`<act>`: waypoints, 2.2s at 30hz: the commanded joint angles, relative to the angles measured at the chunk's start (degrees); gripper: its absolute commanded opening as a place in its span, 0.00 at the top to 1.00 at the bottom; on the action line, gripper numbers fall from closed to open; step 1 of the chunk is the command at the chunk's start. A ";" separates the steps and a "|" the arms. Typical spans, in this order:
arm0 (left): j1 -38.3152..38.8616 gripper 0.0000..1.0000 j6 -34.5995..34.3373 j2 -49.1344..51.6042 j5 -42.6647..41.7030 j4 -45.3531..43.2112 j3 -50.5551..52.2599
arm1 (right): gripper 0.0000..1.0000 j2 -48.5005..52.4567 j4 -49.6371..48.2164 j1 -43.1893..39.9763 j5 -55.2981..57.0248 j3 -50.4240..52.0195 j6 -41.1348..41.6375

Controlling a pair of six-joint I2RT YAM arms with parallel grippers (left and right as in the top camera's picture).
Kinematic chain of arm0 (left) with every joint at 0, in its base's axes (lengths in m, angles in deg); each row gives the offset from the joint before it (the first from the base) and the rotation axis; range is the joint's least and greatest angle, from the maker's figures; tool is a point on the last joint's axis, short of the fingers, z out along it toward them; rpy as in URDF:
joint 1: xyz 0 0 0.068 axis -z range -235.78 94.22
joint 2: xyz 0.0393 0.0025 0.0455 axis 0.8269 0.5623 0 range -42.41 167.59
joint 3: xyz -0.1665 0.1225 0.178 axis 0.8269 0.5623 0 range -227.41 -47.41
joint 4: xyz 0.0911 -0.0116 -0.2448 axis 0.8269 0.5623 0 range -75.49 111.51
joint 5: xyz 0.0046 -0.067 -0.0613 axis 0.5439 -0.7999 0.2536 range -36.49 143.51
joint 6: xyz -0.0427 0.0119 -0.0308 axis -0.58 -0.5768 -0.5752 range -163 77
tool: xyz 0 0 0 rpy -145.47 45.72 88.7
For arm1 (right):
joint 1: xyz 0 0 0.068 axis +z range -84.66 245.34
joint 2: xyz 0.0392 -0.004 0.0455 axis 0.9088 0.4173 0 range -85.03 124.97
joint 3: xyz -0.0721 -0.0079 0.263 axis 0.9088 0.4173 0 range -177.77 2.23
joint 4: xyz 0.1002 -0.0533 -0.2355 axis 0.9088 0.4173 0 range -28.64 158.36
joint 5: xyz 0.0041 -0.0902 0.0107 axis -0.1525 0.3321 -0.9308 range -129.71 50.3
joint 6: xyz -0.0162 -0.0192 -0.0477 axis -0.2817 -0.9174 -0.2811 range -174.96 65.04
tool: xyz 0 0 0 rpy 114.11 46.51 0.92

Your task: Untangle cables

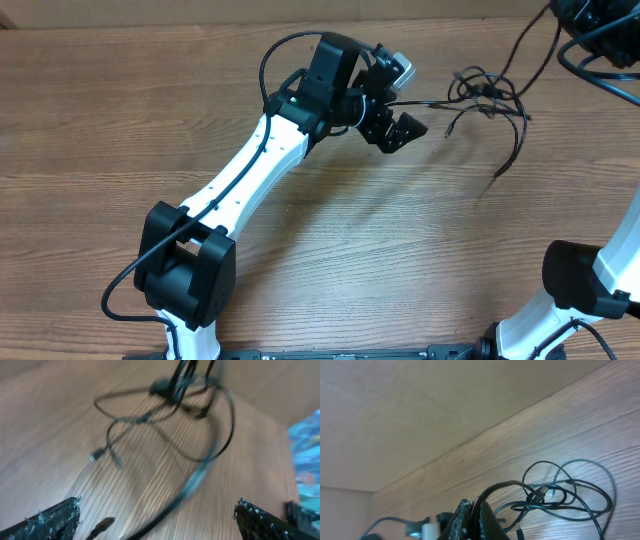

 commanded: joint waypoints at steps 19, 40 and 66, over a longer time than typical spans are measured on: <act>3.78 0.01 -8.87 0.52 -0.85 -18.67 -1.07 | 0.96 -1.53 1.86 5.33 2.34 1.51 -1.81; -1.88 0.00 -2.01 0.61 4.20 -8.55 -1.07 | 0.96 -1.53 3.30 9.55 0.87 1.51 -4.04; -2.47 0.00 1.33 0.63 6.14 -3.74 -1.07 | 0.96 -1.55 5.03 9.62 -8.44 1.51 -6.78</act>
